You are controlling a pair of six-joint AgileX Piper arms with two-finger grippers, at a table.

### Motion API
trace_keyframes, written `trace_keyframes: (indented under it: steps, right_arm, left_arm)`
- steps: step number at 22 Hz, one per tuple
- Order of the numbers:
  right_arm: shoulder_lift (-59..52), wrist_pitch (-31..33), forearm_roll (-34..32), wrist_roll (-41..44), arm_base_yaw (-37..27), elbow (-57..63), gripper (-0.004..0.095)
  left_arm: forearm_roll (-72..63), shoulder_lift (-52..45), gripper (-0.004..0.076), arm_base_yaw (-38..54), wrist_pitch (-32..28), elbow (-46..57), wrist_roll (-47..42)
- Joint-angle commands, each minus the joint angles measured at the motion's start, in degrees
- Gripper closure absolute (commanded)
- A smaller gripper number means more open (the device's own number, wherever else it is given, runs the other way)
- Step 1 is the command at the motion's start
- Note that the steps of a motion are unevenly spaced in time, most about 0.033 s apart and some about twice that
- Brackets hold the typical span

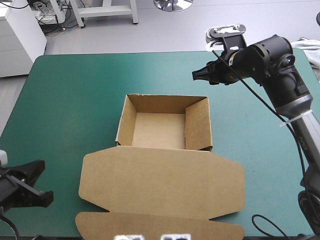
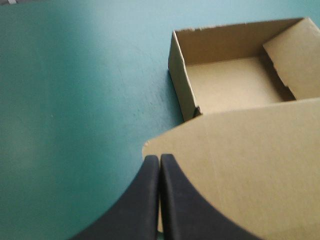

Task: Fold the box

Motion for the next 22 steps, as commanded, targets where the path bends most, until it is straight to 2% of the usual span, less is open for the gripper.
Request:
trace_keyframes:
  steps: [1,6,10,22]
  right_arm:
    - [-0.8,0.7,-0.4,0.5,-0.3,0.7,0.0507]
    - [1.4,0.7,-0.7,0.4,-0.3,4.4,0.0507]
    - [3.1,0.7,-0.8,0.8,-0.3,7.0,0.0508]
    - [8.4,0.6,0.4,1.3,-0.3,14.5,0.0508]
  left_arm:
    - [-2.1,-2.8,0.0734,-0.2,2.3,4.8,-0.6]
    - [-3.0,-9.2,0.0734,-0.2,2.3,15.8,-0.6]
    - [-3.0,-12.5,0.0734,-0.2,2.3,20.9,-0.7]
    - [-2.9,-13.3,0.0734,-0.2,1.9,22.0,-0.7]
